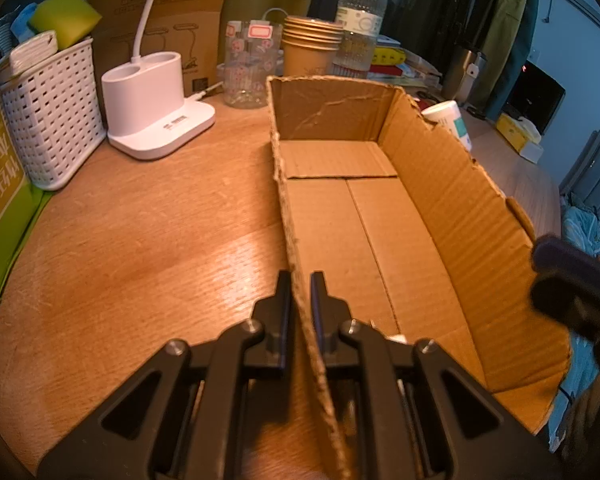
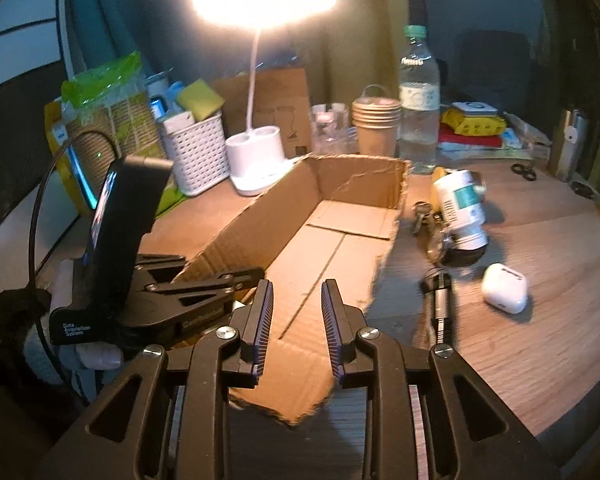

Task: Organize rigid objects
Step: 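Lower the charger into the box and open the right gripper, then grasp the black flashlight with the right gripper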

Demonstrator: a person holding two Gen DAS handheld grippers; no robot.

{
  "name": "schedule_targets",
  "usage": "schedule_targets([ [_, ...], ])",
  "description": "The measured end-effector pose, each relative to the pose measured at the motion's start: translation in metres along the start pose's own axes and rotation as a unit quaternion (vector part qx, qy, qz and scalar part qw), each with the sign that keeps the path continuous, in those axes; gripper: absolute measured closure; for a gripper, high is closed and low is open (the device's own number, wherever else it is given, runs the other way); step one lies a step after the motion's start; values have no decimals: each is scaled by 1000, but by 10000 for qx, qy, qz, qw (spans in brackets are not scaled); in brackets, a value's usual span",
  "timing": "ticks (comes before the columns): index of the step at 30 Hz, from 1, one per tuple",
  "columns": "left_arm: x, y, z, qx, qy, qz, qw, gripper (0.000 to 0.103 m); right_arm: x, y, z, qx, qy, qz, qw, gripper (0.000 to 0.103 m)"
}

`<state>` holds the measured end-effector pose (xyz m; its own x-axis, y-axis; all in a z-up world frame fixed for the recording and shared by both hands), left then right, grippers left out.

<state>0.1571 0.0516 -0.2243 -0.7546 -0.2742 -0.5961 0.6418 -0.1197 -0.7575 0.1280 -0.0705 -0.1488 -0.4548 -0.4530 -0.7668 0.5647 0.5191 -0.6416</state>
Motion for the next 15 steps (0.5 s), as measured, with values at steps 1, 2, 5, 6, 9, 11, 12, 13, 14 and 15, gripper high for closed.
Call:
schedule_targets([
  [1, 0, 0, 0, 0, 0, -1, 10000, 93, 0, -2, 4, 55, 21, 26, 10000, 76],
  [2, 0, 0, 0, 0, 0, 0, 10000, 93, -1, -4, 7, 100, 38, 43, 9999, 76],
  [5, 0, 0, 0, 1, -1, 0, 10000, 93, -1, -11, 20, 261, 115, 119, 9995, 76],
  [6, 0, 0, 0, 1, -1, -2, 10000, 93, -1, -13, 24, 334, 139, 145, 9992, 76],
  [9, 0, 0, 0, 1, -2, 0, 10000, 93, 0, -17, 40, 574, 240, 182, 9979, 76],
  [11, 0, 0, 0, 1, -2, -3, 10000, 93, 2, -17, 51, 746, 299, 153, 9966, 76],
  [12, 0, 0, 0, 3, -4, -4, 10000, 93, 4, -17, 55, 807, 319, 131, 9961, 76],
  [13, 0, 0, 0, 2, -4, -6, 10000, 93, 6, -17, 60, 866, 346, 110, 9956, 76],
  [14, 0, 0, 0, 2, -4, -4, 10000, 93, 9, -16, 64, 923, 363, 90, 9950, 76],
  [15, 0, 0, 0, 1, -4, -3, 10000, 93, 11, -15, 67, 974, 374, 61, 9945, 76],
])
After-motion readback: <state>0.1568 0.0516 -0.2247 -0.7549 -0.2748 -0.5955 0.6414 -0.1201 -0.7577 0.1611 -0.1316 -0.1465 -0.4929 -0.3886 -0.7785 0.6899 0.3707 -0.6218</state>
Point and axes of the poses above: each gripper's, at about its wrist camera, not at the fingertips, and y roughly the way its jaws point, z to its right, x to its underside, the point moved 6 cm from there along y, roughly the way its jaws point, and after that the axes turned 9 degrees about -y, right-handed, at the moved point
